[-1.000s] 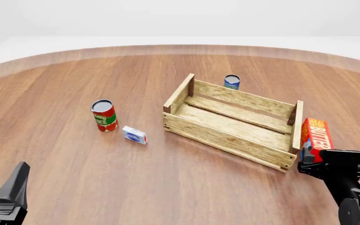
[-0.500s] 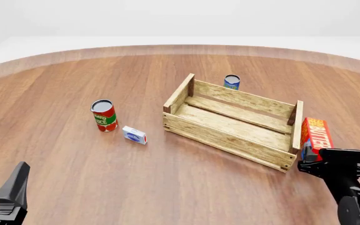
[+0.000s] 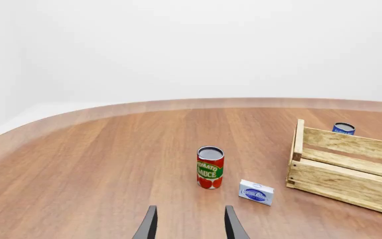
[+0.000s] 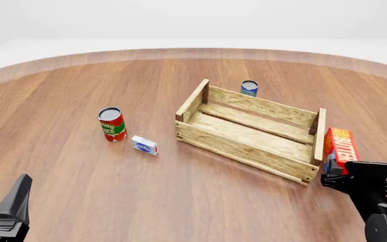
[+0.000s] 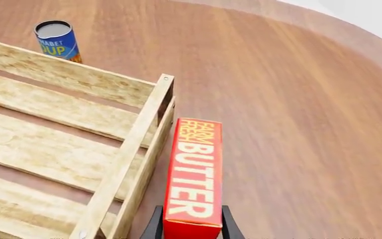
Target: Pick up the butter and put it in the tray.
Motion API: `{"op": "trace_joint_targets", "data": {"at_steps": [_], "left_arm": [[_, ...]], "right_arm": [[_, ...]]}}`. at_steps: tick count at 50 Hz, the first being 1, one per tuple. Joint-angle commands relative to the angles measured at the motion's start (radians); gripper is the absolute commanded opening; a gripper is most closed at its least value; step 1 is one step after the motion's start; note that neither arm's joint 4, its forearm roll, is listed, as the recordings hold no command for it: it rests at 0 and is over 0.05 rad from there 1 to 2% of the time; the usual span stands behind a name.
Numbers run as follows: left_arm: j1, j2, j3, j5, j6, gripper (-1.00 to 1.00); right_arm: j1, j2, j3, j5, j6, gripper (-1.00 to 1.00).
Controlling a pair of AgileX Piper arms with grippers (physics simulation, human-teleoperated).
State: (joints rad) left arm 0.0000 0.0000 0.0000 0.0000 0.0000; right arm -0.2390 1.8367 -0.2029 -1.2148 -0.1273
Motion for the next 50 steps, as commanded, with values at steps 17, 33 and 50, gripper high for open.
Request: {"op": "trace_joint_targets", "data": {"at_steps": [17, 33, 50], "left_arm": [[0.0, 0.0, 0.0, 0.0, 0.0, 1.0], [0.0, 0.0, 0.0, 0.0, 0.0, 1.0], [0.0, 0.0, 0.0, 0.0, 0.0, 1.0]], "right_arm": [[-0.015, -0.163, 0.051, 0.036, 0.025, -1.0], [-0.019, -0.381, 0.082, 0.183, 0.03, -1.0], [-0.024, -0.577, 0.076, 0.355, 0.024, -1.0]]}}
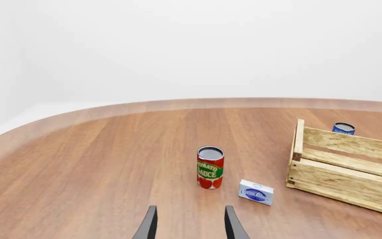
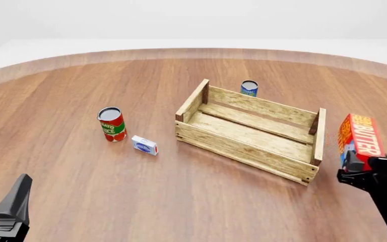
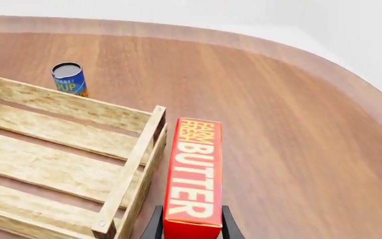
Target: Pick up the butter and put it in the tray.
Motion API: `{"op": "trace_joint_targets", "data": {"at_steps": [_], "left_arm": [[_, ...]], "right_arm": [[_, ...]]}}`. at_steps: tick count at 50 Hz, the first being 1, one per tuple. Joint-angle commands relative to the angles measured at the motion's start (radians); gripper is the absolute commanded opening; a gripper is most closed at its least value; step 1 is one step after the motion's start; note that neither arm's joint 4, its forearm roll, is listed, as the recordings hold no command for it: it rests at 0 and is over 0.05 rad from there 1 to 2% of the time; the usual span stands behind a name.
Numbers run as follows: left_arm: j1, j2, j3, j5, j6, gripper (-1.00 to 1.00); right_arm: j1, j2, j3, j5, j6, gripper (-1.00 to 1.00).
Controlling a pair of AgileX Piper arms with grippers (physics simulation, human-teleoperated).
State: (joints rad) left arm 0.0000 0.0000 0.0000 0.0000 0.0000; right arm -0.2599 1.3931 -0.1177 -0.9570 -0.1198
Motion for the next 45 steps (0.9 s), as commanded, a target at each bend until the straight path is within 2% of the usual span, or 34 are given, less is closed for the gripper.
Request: {"op": "trace_joint_targets", "data": {"at_steps": [1, 7, 22, 32, 42, 45], "left_arm": [[0.0, 0.0, 0.0, 0.0, 0.0, 1.0], [0.0, 0.0, 0.0, 0.0, 0.0, 1.0], [0.0, 0.0, 0.0, 0.0, 0.0, 1.0], [0.0, 0.0, 0.0, 0.0, 0.0, 1.0], [0.0, 0.0, 0.0, 0.0, 0.0, 1.0], [0.0, 0.0, 0.0, 0.0, 0.0, 1.0]], "right_arm": [[-0.003, -0.137, -0.008, 0.101, 0.016, -1.0], [-0.006, -0.17, -0.013, 0.14, 0.015, -1.0], [0.007, -0.346, -0.056, 0.335, 0.003, -1.0], [0.008, -0.486, -0.109, 0.505, -0.019, -1.0], [0.021, -0.542, -0.138, 0.576, -0.027, -1.0], [0.032, -0.574, -0.153, 0.607, -0.045, -1.0]]}}
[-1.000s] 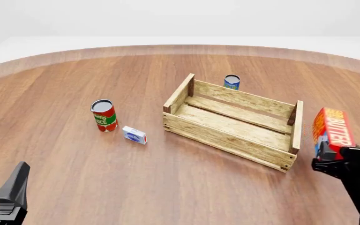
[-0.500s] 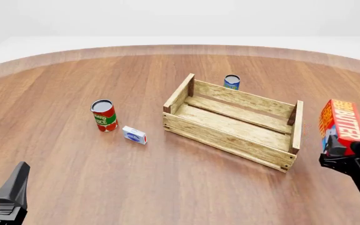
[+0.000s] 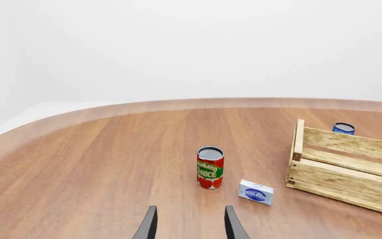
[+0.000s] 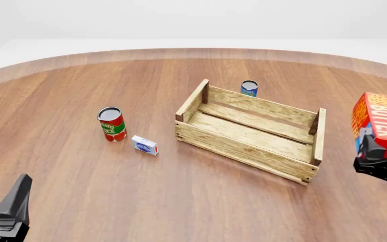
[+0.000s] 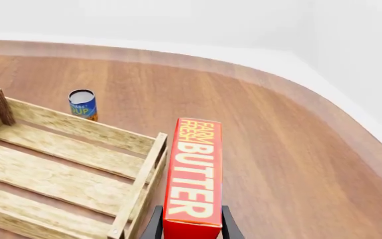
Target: Pick up the butter and put it in the tray.
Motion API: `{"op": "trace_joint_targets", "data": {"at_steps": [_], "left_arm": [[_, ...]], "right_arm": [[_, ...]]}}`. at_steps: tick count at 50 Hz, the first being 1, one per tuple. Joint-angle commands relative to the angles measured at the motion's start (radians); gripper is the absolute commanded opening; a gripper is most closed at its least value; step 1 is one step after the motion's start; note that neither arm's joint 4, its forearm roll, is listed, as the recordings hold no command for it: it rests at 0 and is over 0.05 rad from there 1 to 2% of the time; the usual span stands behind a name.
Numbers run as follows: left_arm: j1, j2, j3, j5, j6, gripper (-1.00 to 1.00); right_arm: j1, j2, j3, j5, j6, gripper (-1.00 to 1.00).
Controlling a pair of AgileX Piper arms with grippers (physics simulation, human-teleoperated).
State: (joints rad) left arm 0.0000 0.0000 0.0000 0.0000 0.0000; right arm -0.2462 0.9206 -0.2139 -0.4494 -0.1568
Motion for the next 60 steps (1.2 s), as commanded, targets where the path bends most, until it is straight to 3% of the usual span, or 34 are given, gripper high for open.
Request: {"op": "trace_joint_targets", "data": {"at_steps": [1, 33, 60], "left_arm": [[0.0, 0.0, 0.0, 0.0, 0.0, 1.0], [0.0, 0.0, 0.0, 0.0, 0.0, 1.0], [0.0, 0.0, 0.0, 0.0, 0.0, 1.0]], "right_arm": [[0.021, -0.108, -0.062, 0.108, -0.011, -1.0], [0.123, -0.17, -0.179, 0.246, -0.031, -1.0], [0.224, -0.089, -0.226, 0.206, -0.025, -1.0]]}}
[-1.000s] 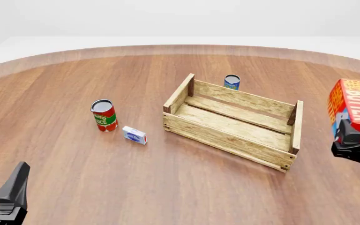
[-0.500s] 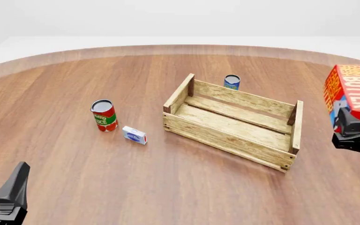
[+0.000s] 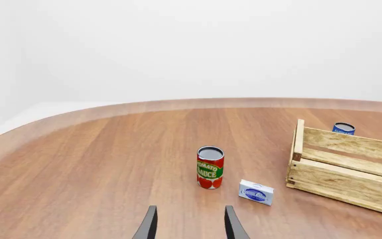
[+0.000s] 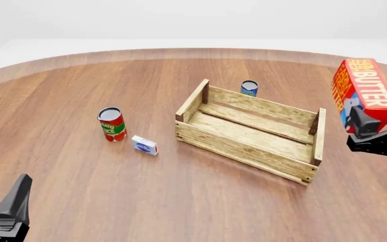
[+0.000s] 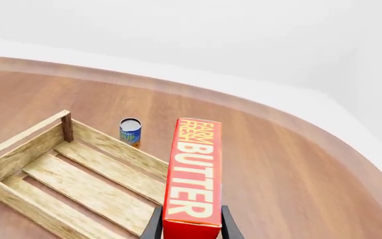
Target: Pick up the butter and put it in the tray.
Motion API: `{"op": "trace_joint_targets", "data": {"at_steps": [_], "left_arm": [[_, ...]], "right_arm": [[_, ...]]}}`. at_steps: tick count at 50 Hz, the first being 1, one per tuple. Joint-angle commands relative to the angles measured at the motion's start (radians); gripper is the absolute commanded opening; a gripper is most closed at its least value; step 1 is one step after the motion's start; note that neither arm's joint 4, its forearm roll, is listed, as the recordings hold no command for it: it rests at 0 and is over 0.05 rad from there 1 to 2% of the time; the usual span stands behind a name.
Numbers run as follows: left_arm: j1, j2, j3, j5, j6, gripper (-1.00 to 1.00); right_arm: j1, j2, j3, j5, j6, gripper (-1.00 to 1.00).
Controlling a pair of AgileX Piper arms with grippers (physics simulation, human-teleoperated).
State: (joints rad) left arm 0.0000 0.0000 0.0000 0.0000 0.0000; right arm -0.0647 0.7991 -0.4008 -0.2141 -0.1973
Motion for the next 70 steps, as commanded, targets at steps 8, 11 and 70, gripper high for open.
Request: {"op": "trace_joint_targets", "data": {"at_steps": [8, 11, 70], "left_arm": [[0.0, 0.0, 0.0, 0.0, 0.0, 1.0], [0.0, 0.0, 0.0, 0.0, 0.0, 1.0], [0.0, 0.0, 0.0, 0.0, 0.0, 1.0]], "right_arm": [[0.075, 0.082, -0.051, -0.064, 0.014, -1.0], [0.086, 0.108, -0.055, -0.081, 0.015, -1.0], [0.291, 0.448, -0.162, -0.264, 0.041, -1.0]]}}
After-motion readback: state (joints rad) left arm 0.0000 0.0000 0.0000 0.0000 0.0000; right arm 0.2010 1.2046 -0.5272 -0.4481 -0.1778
